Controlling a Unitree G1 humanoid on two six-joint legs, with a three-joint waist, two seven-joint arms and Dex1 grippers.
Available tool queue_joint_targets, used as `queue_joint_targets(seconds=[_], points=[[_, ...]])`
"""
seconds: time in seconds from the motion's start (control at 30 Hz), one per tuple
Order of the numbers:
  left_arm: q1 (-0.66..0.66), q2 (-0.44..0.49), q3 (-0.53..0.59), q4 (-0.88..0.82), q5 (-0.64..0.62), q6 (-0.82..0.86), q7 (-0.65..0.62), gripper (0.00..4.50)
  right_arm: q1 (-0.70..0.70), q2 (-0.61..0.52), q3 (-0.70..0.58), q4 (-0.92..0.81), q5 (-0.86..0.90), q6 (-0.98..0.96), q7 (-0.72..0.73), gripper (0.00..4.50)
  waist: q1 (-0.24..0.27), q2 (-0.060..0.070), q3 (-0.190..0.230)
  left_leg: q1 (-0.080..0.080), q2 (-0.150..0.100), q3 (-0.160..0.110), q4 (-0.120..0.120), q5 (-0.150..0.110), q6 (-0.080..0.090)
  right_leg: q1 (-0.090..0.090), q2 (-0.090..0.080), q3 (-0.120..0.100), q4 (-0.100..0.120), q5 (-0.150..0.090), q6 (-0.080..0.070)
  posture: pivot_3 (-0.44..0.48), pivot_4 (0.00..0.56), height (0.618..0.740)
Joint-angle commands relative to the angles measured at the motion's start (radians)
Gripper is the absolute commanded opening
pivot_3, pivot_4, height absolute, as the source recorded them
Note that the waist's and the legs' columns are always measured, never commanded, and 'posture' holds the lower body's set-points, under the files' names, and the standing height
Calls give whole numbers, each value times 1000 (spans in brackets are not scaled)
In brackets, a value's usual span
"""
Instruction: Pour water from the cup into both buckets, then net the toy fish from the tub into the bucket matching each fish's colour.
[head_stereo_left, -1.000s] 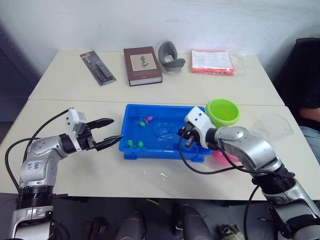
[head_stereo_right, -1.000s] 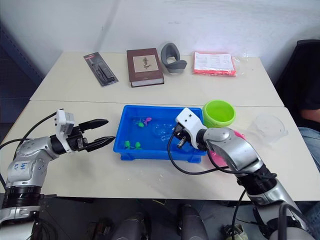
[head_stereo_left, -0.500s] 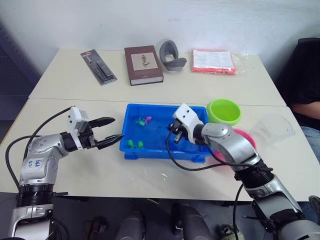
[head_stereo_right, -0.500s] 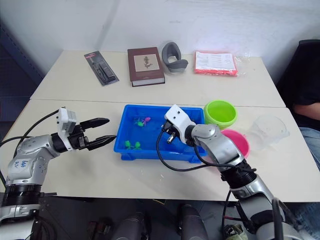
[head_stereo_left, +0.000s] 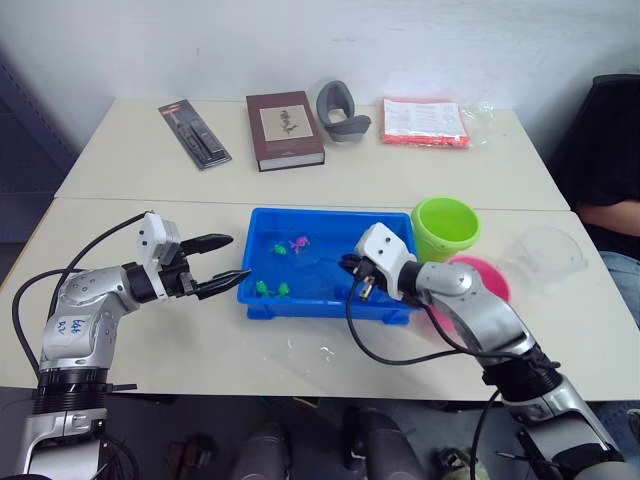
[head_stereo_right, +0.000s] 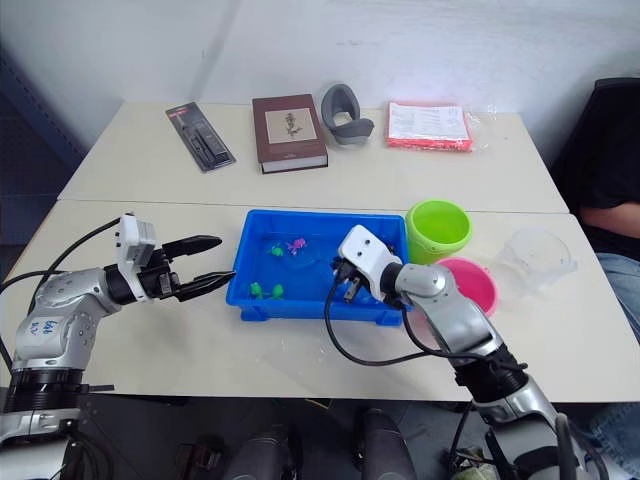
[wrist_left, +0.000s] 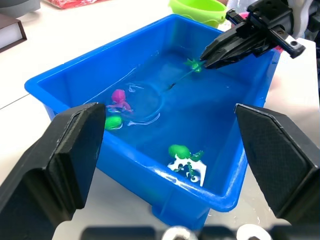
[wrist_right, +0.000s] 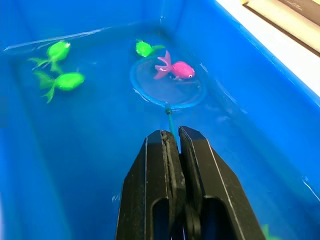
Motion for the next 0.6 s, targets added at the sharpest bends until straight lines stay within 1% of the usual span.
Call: queue_joint_targets(seconds=[0.03, 0.17, 0.23, 0.4, 0.6], points=[[-8, 8, 2, -30, -15, -1, -5, 4436, 25, -27, -49, -68, 6, -69, 45, 0, 0, 0, 0, 0, 0, 0, 0, 0, 0, 0, 0, 0, 0, 0, 0, 0, 150, 740], [-12, 6, 1, -36, -21, -3, -8, 4436, 90, -78, -96, -147, 37, -76, 99, 0, 6, 0, 0, 0, 0, 0, 0, 0, 0, 0, 0, 0, 0, 0, 0, 0, 150, 740], [-11, 5, -2, -41, -26, -7, -20, 4436, 138, -96, -146, -203, 68, -79, 108, 0, 6, 0, 0, 0, 0, 0, 0, 0, 0, 1, 0, 0, -1, 0, 0, 0, 150, 740], [-28, -3, -23, -40, -25, -22, -46, 4436, 315, -145, -319, -380, 160, -70, 122, 0, 9, 0, 0, 0, 0, 0, 0, 0, 1, 1, 0, 0, -2, 0, 1, 0, 150, 740], [-82, -33, -72, -21, -24, -25, -84, 4436, 543, -166, -490, -528, 205, -117, 122, 0, 10, 0, 0, 1, 0, 0, 0, -1, 1, 3, 1, 0, -2, 1, 1, 0, 150, 740]])
